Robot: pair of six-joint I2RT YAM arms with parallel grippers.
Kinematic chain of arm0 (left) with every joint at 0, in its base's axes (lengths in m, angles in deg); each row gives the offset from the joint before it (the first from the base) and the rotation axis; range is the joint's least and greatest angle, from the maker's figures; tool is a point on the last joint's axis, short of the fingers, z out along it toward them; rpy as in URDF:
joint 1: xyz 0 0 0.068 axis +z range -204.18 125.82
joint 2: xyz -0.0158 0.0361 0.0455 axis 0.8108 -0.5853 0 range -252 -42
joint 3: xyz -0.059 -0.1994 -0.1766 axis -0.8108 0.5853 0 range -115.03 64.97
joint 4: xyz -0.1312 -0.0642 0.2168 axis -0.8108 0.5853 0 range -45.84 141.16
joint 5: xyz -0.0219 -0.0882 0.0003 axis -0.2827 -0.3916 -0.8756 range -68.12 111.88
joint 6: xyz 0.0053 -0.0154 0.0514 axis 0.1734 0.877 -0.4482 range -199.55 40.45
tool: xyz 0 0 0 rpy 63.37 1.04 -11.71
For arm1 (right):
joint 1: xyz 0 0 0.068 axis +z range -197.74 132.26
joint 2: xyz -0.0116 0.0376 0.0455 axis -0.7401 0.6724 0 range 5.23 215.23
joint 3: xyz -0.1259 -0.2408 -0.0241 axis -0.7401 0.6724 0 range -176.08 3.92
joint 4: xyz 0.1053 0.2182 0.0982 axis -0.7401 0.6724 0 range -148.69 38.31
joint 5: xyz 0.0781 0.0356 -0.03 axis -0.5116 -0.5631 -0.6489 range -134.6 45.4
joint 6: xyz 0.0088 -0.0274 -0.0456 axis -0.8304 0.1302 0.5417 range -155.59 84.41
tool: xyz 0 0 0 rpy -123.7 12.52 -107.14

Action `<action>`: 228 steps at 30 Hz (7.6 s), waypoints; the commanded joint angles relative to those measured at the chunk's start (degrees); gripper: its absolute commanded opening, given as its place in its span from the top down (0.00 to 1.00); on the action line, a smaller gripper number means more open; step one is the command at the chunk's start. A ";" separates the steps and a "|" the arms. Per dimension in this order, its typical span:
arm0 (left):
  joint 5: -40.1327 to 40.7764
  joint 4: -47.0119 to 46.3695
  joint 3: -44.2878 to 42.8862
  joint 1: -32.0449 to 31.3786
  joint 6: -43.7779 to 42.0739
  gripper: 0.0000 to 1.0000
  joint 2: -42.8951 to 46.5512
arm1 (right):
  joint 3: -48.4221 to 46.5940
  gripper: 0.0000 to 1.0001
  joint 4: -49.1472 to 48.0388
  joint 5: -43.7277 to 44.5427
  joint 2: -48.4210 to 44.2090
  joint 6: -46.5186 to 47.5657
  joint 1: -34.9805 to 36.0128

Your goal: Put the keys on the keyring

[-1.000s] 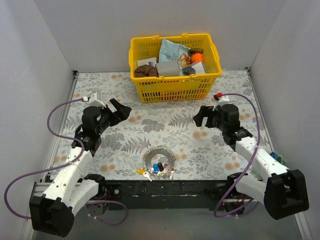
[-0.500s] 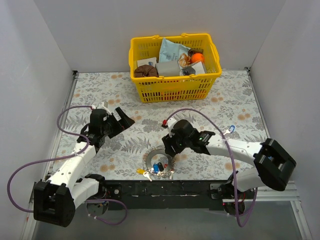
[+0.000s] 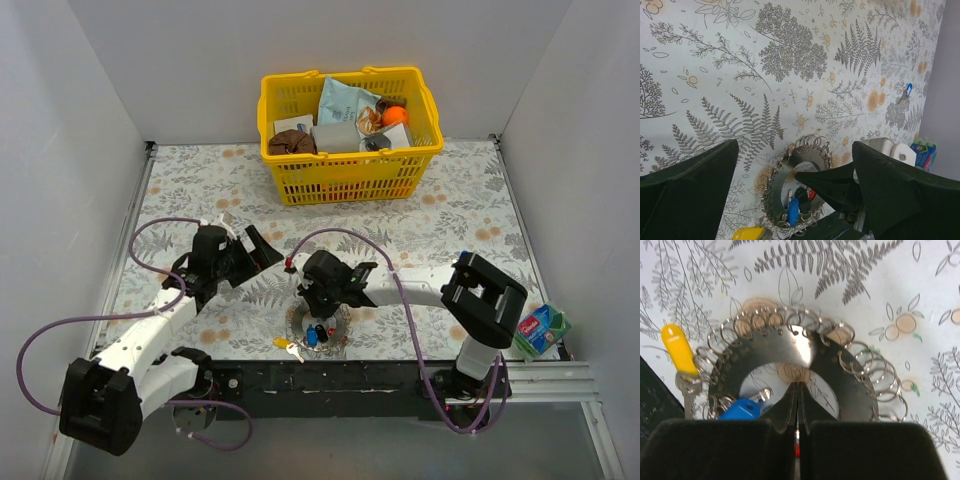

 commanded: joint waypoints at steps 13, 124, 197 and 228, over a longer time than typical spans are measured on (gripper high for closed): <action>-0.59 -1.27 3.18 -2.76 1.76 0.02 3.01 | -4.81 0.99 1.49 8.53 8.64 -8.13 -6.59; 9.96 5.58 -12.02 -14.37 -6.06 0.13 -17.56 | 3.12 0.42 1.03 -8.28 -8.76 -4.45 -26.29; 13.48 5.32 -10.62 -14.28 -7.11 0.09 -15.28 | -14.12 0.61 18.09 8.96 -1.56 -5.06 -5.99; 13.56 5.85 -10.53 -14.37 -7.02 0.08 -15.71 | -12.18 0.92 18.54 9.93 3.45 -4.44 -5.11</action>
